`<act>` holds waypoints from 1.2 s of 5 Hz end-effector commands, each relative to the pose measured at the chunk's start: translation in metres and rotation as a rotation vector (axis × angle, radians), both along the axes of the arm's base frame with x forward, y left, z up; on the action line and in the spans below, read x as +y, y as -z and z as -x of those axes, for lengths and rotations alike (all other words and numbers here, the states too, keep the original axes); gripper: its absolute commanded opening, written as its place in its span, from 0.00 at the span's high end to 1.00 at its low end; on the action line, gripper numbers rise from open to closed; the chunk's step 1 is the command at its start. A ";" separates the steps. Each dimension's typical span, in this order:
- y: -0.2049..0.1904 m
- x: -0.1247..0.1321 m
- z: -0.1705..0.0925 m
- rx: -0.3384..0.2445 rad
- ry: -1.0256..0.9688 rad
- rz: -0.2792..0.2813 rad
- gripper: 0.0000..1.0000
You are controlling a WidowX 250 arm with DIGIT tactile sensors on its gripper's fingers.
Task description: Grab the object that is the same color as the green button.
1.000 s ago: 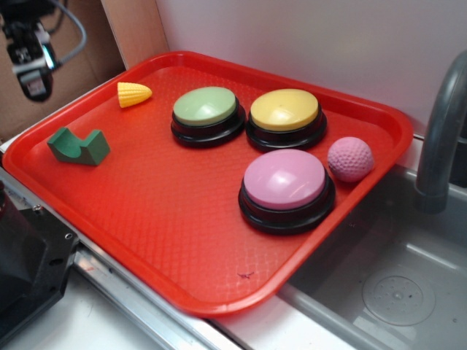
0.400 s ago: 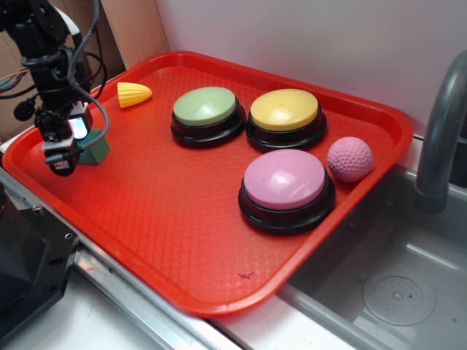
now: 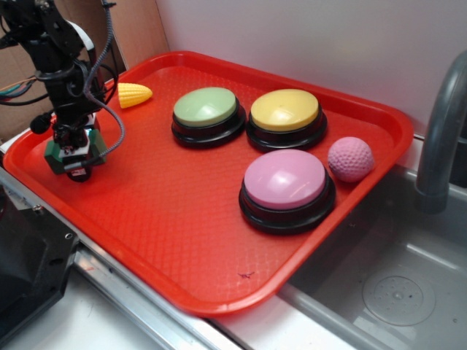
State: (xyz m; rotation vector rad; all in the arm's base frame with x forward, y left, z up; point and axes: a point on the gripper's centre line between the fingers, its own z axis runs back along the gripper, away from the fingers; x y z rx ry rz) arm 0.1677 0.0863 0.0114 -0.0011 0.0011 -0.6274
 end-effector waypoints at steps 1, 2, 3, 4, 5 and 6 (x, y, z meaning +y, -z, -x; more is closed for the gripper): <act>-0.061 -0.019 -0.020 -0.091 -0.256 -0.044 1.00; -0.111 -0.042 -0.024 -0.105 -0.462 -0.084 1.00; -0.160 -0.061 -0.020 -0.082 -0.564 -0.113 1.00; -0.203 -0.074 -0.016 -0.044 -0.634 -0.047 1.00; -0.198 -0.080 -0.013 -0.039 -0.634 -0.043 1.00; -0.193 -0.081 -0.010 -0.046 -0.629 -0.083 1.00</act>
